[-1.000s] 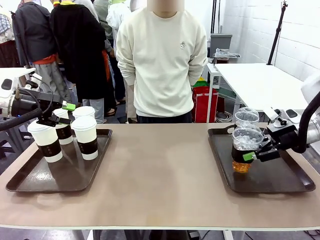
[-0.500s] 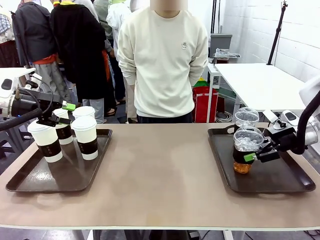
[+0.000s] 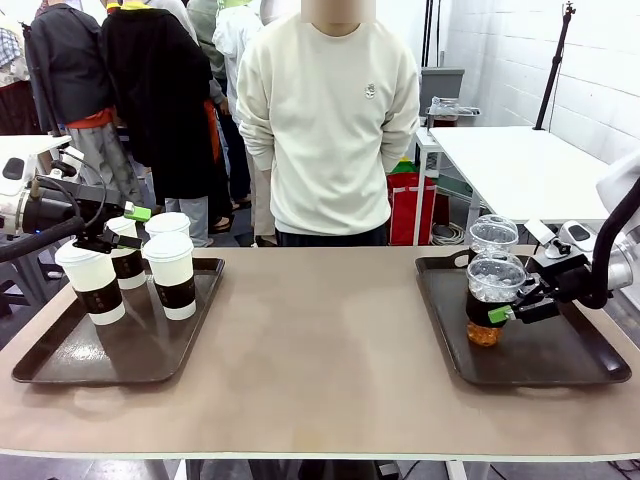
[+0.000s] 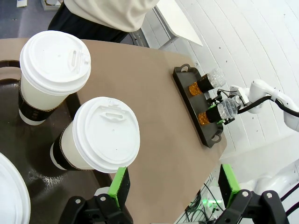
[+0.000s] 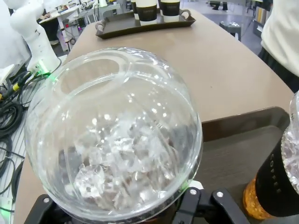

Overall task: Distribute the coffee onto the tray.
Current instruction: Pick up another iced Americano from the middle of the table and place it on the right Handle tray.

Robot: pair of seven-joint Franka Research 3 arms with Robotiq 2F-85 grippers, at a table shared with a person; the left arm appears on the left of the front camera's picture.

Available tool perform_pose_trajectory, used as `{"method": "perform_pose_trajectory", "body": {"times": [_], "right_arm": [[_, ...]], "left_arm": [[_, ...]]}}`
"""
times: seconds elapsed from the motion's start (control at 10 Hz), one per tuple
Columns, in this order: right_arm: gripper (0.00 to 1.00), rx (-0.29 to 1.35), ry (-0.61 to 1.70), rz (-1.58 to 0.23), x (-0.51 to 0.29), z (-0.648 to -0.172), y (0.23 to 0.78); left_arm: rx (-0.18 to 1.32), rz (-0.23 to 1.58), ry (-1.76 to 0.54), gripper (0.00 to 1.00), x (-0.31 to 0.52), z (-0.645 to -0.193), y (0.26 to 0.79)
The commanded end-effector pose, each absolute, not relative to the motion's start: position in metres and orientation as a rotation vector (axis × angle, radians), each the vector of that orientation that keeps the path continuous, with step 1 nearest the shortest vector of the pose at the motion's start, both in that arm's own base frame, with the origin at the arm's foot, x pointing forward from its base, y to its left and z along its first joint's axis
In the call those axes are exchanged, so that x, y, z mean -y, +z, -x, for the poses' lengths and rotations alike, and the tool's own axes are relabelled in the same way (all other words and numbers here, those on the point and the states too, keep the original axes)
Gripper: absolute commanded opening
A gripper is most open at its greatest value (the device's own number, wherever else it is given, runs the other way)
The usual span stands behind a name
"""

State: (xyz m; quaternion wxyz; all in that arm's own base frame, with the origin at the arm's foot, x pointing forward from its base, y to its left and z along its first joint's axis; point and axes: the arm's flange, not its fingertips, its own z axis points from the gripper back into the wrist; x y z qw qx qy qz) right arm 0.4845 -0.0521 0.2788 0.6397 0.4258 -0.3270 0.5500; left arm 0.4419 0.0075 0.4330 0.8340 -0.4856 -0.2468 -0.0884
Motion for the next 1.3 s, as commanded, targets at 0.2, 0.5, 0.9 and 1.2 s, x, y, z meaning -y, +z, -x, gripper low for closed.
{"method": "perform_pose_trajectory", "body": {"times": [0.2,0.5,0.9,1.2], "right_arm": [[1.00,0.704,1.198,-1.017,0.061,-0.479,0.283],[1.00,0.675,1.158,-1.031,0.069,-0.468,0.278],[1.00,0.690,1.162,-1.019,0.073,-0.471,0.272],[1.00,0.690,1.162,-1.019,0.073,-0.471,0.272]], "left_arm": [[0.521,1.030,-0.185,1.00,-0.008,-0.440,0.434],[0.521,1.030,-0.185,1.00,-0.008,-0.440,0.434],[0.521,1.030,-0.185,1.00,-0.008,-0.440,0.434],[0.521,1.030,-0.185,1.00,-0.008,-0.440,0.434]]}}
